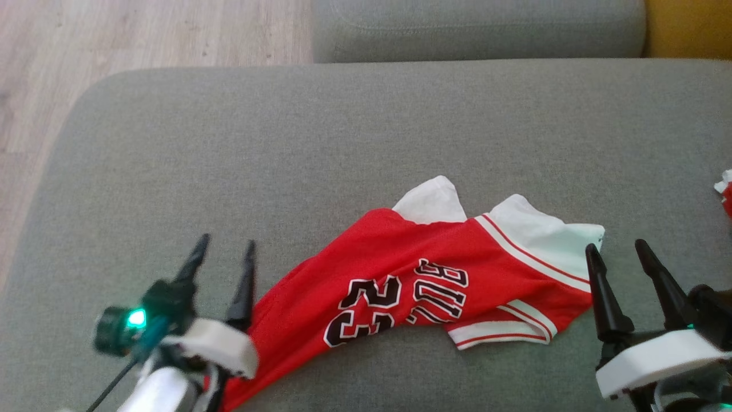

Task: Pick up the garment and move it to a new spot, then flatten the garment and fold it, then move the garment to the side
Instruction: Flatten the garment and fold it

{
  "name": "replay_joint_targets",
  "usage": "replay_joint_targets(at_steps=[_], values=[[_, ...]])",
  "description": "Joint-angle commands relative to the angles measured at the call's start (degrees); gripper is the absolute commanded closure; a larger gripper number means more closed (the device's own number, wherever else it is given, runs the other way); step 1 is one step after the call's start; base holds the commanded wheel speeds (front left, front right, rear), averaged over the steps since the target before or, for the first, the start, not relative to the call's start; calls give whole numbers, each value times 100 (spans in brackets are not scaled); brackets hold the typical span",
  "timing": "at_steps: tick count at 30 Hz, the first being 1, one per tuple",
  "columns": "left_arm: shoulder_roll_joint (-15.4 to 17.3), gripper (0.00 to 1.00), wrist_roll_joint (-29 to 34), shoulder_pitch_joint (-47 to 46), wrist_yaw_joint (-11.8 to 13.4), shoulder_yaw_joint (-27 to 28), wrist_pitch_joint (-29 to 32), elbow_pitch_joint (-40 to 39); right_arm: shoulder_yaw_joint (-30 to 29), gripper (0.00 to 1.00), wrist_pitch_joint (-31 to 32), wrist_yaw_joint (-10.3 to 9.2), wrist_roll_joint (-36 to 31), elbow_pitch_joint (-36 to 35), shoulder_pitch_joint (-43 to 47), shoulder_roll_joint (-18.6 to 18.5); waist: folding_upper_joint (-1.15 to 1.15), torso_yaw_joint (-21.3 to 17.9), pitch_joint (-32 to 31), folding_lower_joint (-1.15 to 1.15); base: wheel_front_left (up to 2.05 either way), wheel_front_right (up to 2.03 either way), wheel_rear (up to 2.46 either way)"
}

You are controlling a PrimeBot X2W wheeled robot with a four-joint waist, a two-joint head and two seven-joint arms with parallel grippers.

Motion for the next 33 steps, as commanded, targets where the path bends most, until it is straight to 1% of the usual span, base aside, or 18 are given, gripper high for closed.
replay_joint_targets(at_steps=[1,6,10,11,12,13,19,25,30,33], values=[[-48,0,-3,-595,-168,12,196,-43,155,0,-43,-4,37,-249,-328,-56,0,0,83,0,0,0,0],[-456,0,-125,-1031,-676,-586,881,532,252,0,-62,-4,93,-200,-418,-56,0,-67,208,0,0,0,0],[-631,1,-270,-1155,-858,-742,1170,927,282,0,-78,-4,129,-138,-439,-56,0,-140,234,0,0,0,0],[-667,36,-314,-1178,-902,-771,1241,1033,277,0,-95,-4,140,-112,-436,-56,0,-160,240,0,0,0,0],[-689,81,-353,-1206,-955,-797,1302,1134,268,0,-113,-4,148,-87,-432,-55,0,-178,248,0,0,0,0],[-716,100,-404,-1227,-994,-801,1343,1221,254,0,-127,-4,162,-62,-430,-55,0,-192,259,0,0,0,0],[-737,100,-470,-1395,-1090,-821,1445,1649,235,0,-178,-4,215,7,-474,-55,0,-243,323,0,0,0,0],[-757,100,-443,-1533,-1118,-817,1312,1844,214,0,-217,-4,245,54,-514,-55,0,-260,343,0,0,0,0],[-742,100,-373,-1599,-1055,-781,1086,1848,198,0,-238,-4,271,81,-505,-55,0,-237,325,0,0,0,0],[-725,100,-258,-1648,-950,-699,693,1762,200,0,-259,-4,266,80,-515,-55,0,-216,309,0,0,0,0]])
